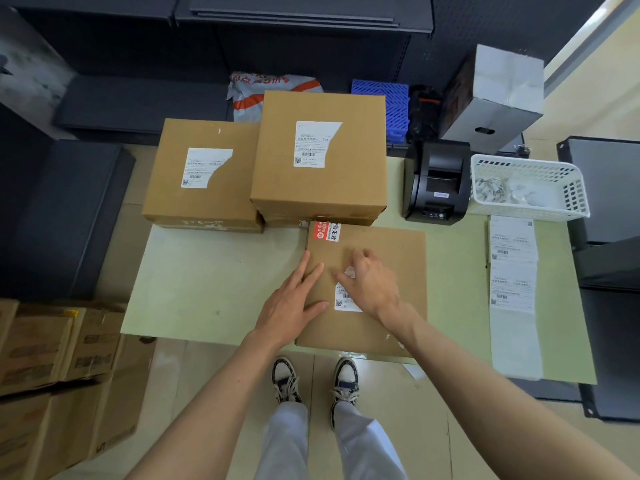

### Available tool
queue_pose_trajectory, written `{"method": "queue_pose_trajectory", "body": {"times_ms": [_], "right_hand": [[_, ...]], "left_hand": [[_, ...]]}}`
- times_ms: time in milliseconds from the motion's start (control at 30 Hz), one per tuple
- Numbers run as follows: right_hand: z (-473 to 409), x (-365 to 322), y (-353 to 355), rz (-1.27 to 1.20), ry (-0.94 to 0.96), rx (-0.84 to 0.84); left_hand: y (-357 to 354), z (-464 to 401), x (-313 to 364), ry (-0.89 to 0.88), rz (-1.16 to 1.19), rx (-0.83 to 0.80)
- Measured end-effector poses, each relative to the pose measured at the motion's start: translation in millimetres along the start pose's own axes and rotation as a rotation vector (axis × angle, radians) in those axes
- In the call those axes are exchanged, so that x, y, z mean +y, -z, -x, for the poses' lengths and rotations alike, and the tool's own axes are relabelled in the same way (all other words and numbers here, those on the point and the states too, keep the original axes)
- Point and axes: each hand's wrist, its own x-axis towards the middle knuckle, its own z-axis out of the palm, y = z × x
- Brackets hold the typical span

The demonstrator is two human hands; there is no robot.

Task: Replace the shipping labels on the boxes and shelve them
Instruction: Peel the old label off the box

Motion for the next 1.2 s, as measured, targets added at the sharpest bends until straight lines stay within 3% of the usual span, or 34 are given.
{"method": "queue_pose_trajectory", "body": {"times_ms": [167, 300, 467, 700, 833, 967, 1200], "right_hand": [[1.7, -13.1, -15.7, -0.211, -0.212, -0.003], [4.6, -18.0, -15.8, -0.471, -0.272, 0.097], [13.2, -14.0, -21.4, -0.594, -0.283, 0.180], [20.8, 5.6, -15.8, -0.641, -0.269, 0.145], [9.6, 5.8, -8.9, -0.666, -0.429, 0.161], [-2.5, 7.2, -15.2, -0.646, -0.556, 0.061], [1.1, 9.3, -13.5, -0.562, -0.463, 0.013]], "left_hand": [[0.4, -1.8, -3.2, 0.010, -0.012, 0.009], [0.2, -0.3, -7.2, 0.008, -0.036, 0.017], [1.1, -0.7, -6.7, 0.025, -0.070, 0.010], [5.3, 0.4, 1.9, 0.029, -0.035, -0.015], [7.7, 2.3, 4.4, 0.038, -0.014, -0.032], [8.2, 1.7, 3.9, 0.041, -0.006, -0.035], [5.7, 0.1, 0.9, 0.053, -0.042, -0.030]]}}
